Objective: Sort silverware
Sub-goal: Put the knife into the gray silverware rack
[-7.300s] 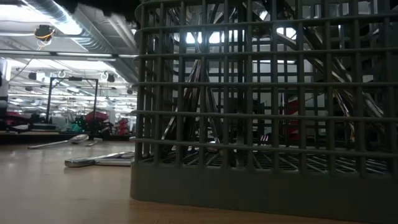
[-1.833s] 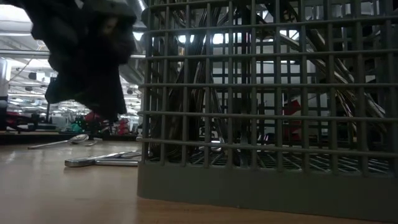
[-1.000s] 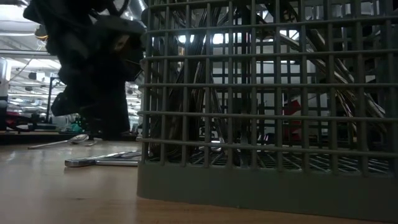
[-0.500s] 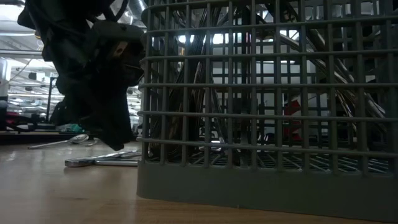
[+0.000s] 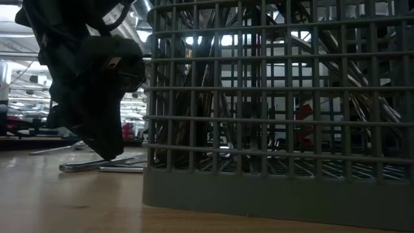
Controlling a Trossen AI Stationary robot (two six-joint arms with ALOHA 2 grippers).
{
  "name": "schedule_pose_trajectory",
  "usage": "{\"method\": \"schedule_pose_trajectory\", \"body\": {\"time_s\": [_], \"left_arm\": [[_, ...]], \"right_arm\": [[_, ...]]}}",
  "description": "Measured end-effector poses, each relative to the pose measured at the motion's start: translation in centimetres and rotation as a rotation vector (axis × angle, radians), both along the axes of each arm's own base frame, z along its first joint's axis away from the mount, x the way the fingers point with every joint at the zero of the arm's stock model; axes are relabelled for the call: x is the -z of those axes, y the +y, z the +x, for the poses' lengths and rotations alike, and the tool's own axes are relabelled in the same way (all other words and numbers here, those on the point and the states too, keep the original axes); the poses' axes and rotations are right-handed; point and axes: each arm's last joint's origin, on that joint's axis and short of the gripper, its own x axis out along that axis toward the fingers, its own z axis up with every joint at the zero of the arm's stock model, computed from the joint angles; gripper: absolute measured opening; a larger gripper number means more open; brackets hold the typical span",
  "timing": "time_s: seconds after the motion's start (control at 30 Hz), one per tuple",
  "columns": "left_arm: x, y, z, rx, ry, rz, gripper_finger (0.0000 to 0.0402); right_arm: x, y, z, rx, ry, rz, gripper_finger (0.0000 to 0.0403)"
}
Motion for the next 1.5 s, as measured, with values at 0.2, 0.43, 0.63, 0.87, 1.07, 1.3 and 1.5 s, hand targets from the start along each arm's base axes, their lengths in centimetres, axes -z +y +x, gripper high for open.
{"method": "schedule_pose_trajectory", "body": {"time_s": [0.2,0.43,0.63,0.87,1.07,1.3,1.5], "left_arm": [[-0.4,0.4,-0.9,0.014,0.071,0.028,0.0100],[-2.0,1.0,-2.4,0.024,0.121,0.049,0.0084],[-2.4,1.6,-3.1,0.012,0.163,0.082,0.0062],[-1.6,2.2,-2.6,0.119,0.186,0.206,0.0069],[-1.0,2.9,-2.2,0.115,0.207,0.217,0.0114],[-1.1,3.6,-1.8,0.066,0.191,0.196,0.0158],[-1.1,4.2,-1.6,0.036,0.193,0.193,0.0163]], "right_arm": [[0.0,0.0,0.0,0.006,-0.003,0.005,0.0095],[0.0,0.0,0.0,0.007,-0.003,0.006,0.0095],[0.0,0.0,0.0,0.007,-0.004,0.007,0.0095],[0.0,0.0,0.1,0.007,-0.009,0.009,0.0095],[0.0,0.0,0.1,0.008,-0.010,0.010,0.0095],[0.0,0.0,0.1,0.007,-0.010,0.010,0.0095],[0.0,0.0,0.1,0.007,-0.009,0.010,0.0095]]}}
